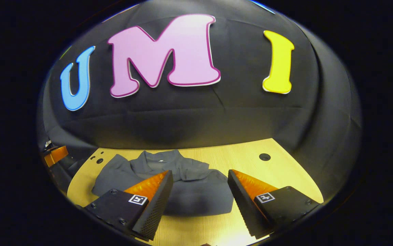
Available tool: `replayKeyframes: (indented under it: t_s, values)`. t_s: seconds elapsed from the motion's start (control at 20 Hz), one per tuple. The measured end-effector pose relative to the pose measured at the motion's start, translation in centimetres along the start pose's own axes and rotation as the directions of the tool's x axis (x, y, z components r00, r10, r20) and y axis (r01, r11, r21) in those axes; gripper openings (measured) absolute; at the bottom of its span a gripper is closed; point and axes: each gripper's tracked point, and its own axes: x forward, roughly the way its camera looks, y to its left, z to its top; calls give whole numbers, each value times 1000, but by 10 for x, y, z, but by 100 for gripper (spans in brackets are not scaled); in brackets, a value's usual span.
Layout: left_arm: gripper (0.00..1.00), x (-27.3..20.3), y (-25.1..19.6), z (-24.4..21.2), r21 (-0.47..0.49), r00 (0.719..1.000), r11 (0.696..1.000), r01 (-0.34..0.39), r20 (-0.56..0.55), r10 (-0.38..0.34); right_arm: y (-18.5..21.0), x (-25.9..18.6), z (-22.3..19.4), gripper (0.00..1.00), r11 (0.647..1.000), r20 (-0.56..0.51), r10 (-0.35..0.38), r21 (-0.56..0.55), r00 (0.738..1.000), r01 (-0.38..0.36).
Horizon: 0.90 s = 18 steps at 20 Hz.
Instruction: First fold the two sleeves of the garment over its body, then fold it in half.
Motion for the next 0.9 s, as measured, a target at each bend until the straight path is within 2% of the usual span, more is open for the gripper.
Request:
replayKeyframes:
  t_s: [0.15, 0.25, 0.5, 0.55, 0.6, 0.65, 0.9]
  values:
    - [96, -50, 3, 7, 45, 999, 999, 2, 38, -3, 10, -40, -14, 99, 1000, -14, 5, -8, 1000, -5]
    - [95, -82, -5, 4, 27, 999, 999, 27, 42, -28, 16, -68, -19, 99, 1000, -7, 8, -12, 1000, -8]
    - [96, -149, -18, 9, 60, 990, 994, 94, 102, -100, 30, -131, -36, 99, 1000, 12, 14, -17, 1000, -13]
    - [96, -159, -18, 9, 65, 988, 994, 93, 116, -100, 32, -140, -40, 99, 1000, 13, 14, -10, 1000, -14]
    - [92, -169, -19, 8, 60, 987, 994, 94, 128, -101, 33, -150, -45, 99, 1000, 11, 17, -4, 1000, -17]
    - [96, -179, -23, 5, 47, 985, 994, 97, 139, -102, 36, -160, -51, 98, 1000, 3, 17, 1, 1000, -17]
    - [96, -210, -26, -23, 30, 987, 995, 95, 130, -98, 40, -196, -82, 98, 1000, -45, 21, 15, 999, -20]
